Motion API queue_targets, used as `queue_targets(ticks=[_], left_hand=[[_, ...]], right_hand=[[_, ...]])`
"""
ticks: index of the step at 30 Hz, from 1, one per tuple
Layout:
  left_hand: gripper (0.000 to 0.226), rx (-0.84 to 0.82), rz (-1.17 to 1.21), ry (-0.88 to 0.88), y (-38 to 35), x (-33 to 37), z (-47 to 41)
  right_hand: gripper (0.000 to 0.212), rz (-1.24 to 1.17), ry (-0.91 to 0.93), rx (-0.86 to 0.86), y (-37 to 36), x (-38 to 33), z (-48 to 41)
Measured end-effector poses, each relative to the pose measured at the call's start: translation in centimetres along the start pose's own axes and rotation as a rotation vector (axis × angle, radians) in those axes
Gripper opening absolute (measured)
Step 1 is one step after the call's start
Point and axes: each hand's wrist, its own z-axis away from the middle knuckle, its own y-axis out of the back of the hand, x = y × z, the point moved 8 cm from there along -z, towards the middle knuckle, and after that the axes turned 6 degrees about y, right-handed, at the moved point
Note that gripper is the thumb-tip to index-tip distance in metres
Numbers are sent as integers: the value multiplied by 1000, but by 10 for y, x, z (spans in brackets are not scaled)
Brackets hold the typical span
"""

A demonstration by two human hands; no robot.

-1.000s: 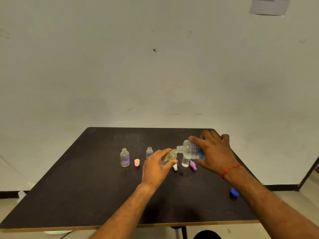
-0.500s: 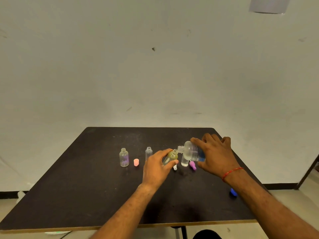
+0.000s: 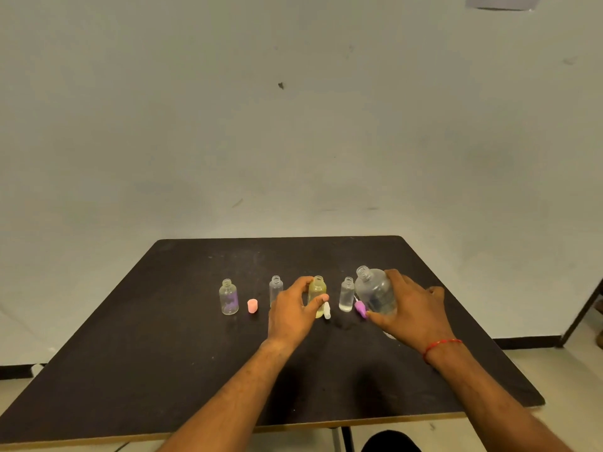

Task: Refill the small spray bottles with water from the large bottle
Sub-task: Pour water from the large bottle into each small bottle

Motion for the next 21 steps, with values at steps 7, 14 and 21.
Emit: queue_targets(ticks=[7,14,21], left_hand=[[29,11,-121,131,-11,-26,-23],[25,-23,-139,171,-30,-35,-38],[23,-26,-170,193,-37,-41,-49]], right_hand=[[62,-137,-96,27,-12,18,14],[67,-190,-102,43,-19,30,17],[69,-225,-121,61,-24,37,15]])
